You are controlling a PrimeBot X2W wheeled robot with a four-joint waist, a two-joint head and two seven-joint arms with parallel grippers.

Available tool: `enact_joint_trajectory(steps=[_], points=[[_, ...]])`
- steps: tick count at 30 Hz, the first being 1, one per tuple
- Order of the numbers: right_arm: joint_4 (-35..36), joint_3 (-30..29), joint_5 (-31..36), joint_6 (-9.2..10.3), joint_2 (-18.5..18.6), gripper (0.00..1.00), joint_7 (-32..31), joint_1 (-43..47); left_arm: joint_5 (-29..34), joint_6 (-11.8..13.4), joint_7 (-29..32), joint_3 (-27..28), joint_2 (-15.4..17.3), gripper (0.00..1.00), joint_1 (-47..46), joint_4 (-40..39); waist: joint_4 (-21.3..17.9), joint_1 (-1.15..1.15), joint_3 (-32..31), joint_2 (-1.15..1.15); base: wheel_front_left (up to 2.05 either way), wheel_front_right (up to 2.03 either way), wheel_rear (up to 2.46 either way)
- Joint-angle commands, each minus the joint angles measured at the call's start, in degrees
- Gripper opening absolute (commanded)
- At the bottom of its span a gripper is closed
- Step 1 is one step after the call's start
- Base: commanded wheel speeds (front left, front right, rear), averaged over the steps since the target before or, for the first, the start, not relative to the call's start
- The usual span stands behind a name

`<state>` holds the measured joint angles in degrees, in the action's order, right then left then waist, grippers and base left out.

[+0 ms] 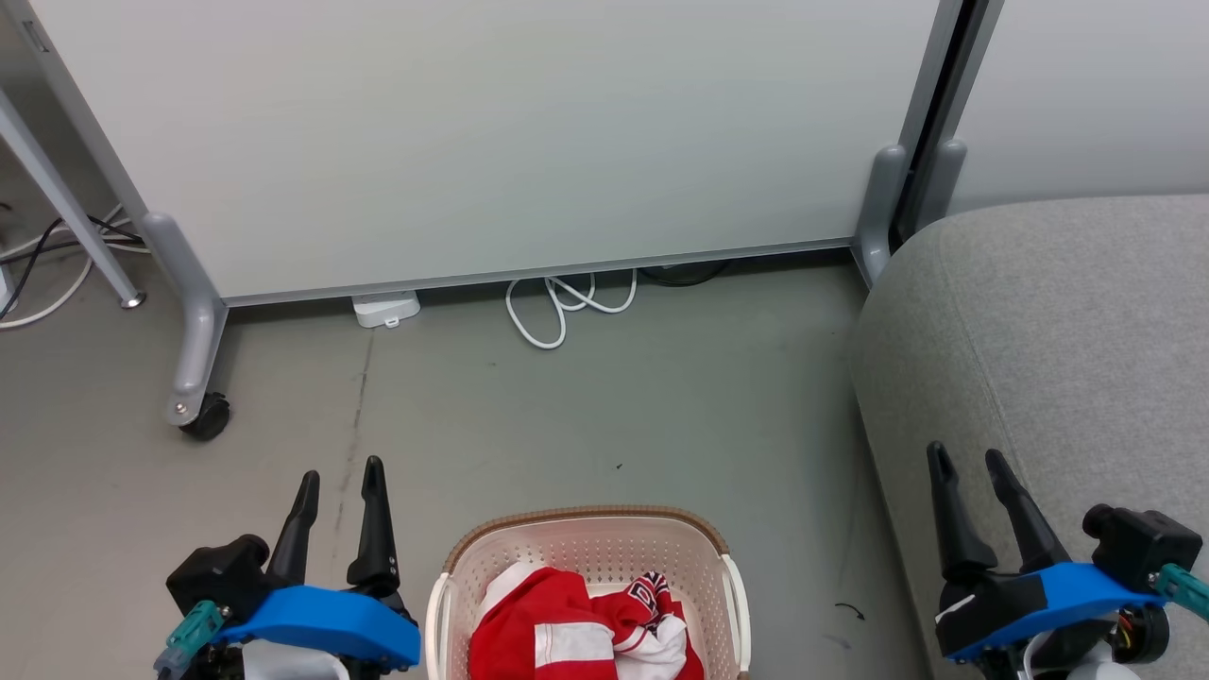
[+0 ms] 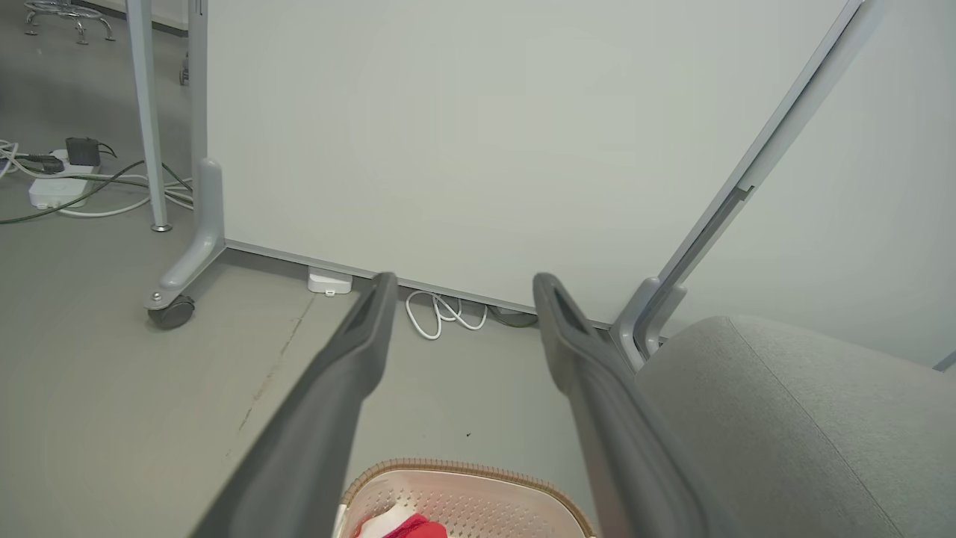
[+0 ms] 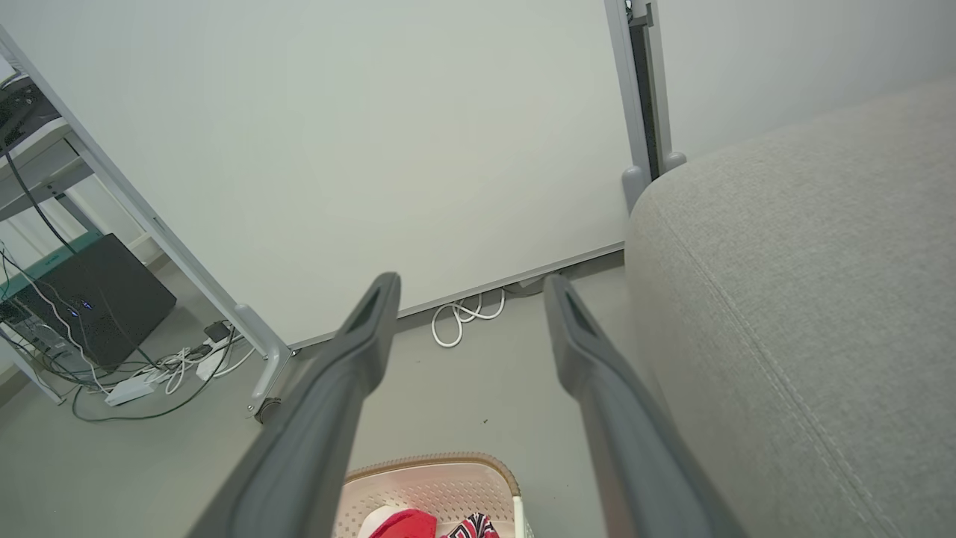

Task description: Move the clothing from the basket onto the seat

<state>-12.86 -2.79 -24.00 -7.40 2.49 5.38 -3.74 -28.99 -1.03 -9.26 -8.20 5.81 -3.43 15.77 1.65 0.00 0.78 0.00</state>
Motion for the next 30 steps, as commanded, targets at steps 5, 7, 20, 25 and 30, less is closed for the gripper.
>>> enact_joint_trajectory(steps=[5,7,20,25,30], points=[[0.87,0.21,3.87,-0.10,0.46,1.00,0.78,-0.89,3.53,0.05,-1.17,-0.58,0.29,1.00,-1.22,-0.01,0.09,0.00,0.09,0.00,0.00,0.00,0.00],[0.92,0.26,4.87,-0.11,0.47,1.00,0.95,-0.88,4.49,0.15,-1.43,-0.69,0.30,1.00,-1.21,0.09,0.11,0.00,0.11,0.00,0.00,0.00,0.00],[0.87,-0.14,11.22,-0.12,0.51,1.00,2.47,-0.87,8.72,-0.27,-3.09,-0.44,-0.46,1.00,-0.80,0.26,0.41,0.00,-0.03,0.00,0.00,0.00,0.00],[0.89,-0.33,13.70,-0.12,0.52,1.00,2.95,-0.86,10.20,-0.39,-3.62,-0.43,-0.68,1.00,-0.57,1.00,0.53,0.00,-0.20,0.00,0.00,0.00,0.00],[0.85,-0.20,15.87,-0.13,0.53,1.00,3.45,-0.89,12.06,-0.40,-4.18,-0.71,-0.78,1.00,-0.79,1.50,0.64,0.00,-0.22,0.00,0.00,0.00,0.00]])
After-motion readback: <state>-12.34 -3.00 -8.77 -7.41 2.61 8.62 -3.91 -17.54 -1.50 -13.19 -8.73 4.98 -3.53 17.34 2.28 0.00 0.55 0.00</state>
